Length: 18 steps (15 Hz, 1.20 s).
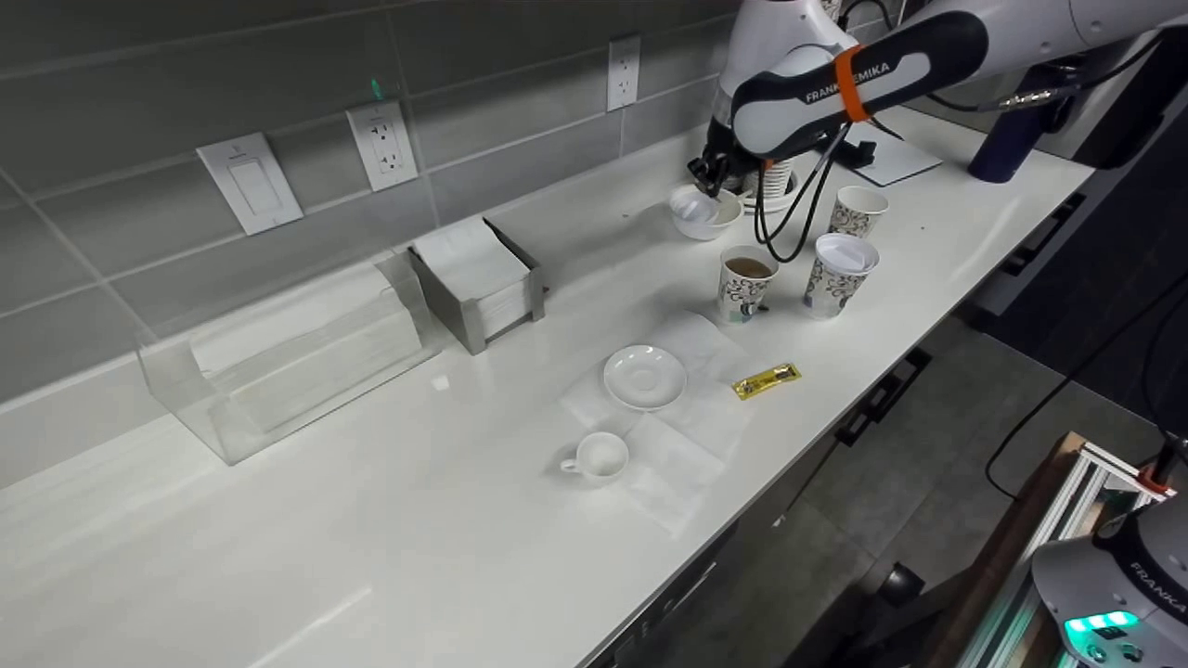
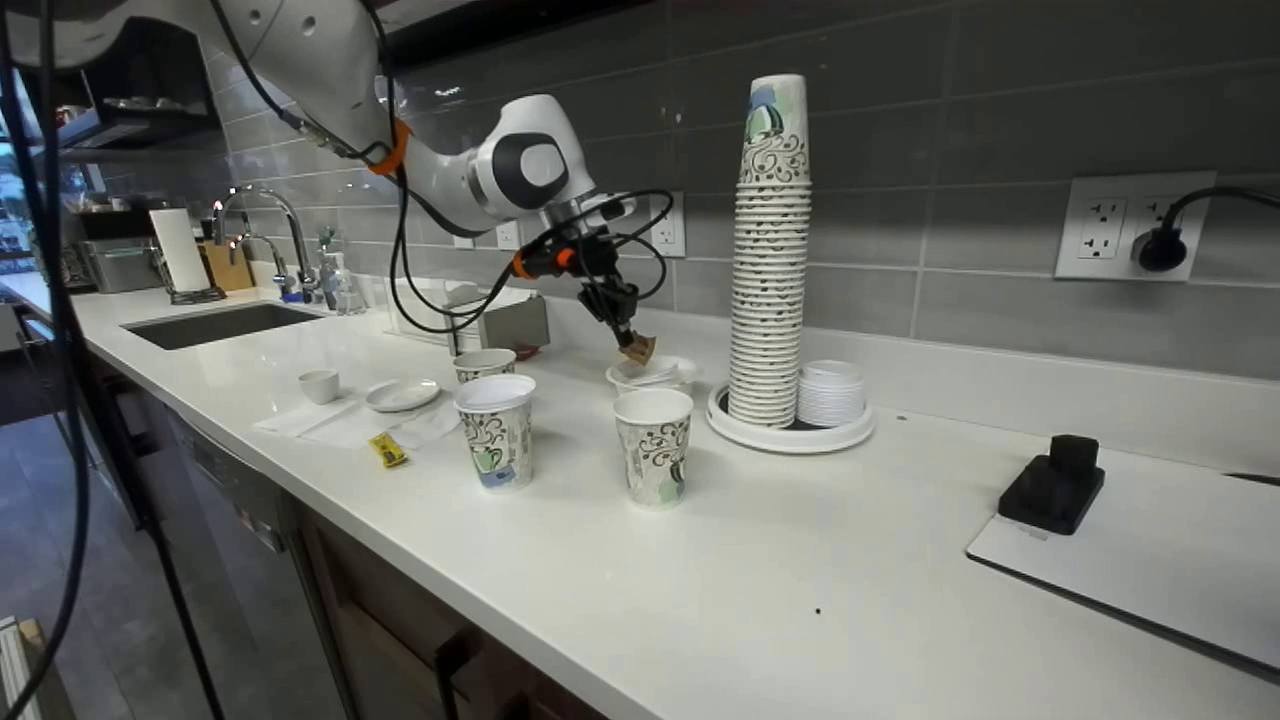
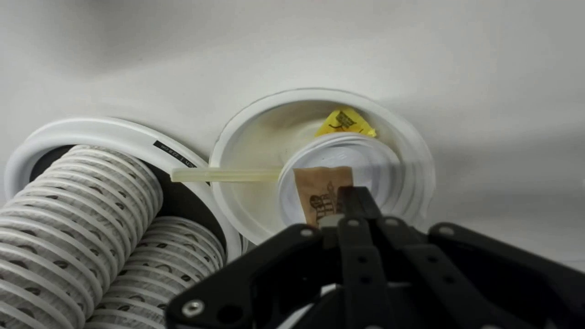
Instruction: Put the brown paper in the bowl
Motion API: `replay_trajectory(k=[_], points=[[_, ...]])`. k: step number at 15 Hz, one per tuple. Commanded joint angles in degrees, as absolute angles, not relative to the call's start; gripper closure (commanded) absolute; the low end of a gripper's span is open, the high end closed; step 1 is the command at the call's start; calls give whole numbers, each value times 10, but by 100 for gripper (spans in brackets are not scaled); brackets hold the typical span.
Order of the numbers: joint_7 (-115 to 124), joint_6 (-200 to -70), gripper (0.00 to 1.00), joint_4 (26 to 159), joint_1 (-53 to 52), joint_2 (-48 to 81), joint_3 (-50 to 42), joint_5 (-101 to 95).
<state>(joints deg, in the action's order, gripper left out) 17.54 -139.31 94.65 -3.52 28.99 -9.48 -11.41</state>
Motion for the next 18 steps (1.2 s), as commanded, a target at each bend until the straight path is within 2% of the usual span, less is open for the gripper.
replay_trajectory(k=[1,5,8,11,16,18], points=[[208,-1417,67,930,-42,312,-107,-131],[200,-1427,40,948,-40,293,-94,-109],[127,-1483,18,1008,-27,225,-36,-60],[57,-1513,1,1048,-17,171,20,-4],[-150,-1475,0,1167,38,62,126,151],[-213,-1461,0,1233,23,6,110,205]])
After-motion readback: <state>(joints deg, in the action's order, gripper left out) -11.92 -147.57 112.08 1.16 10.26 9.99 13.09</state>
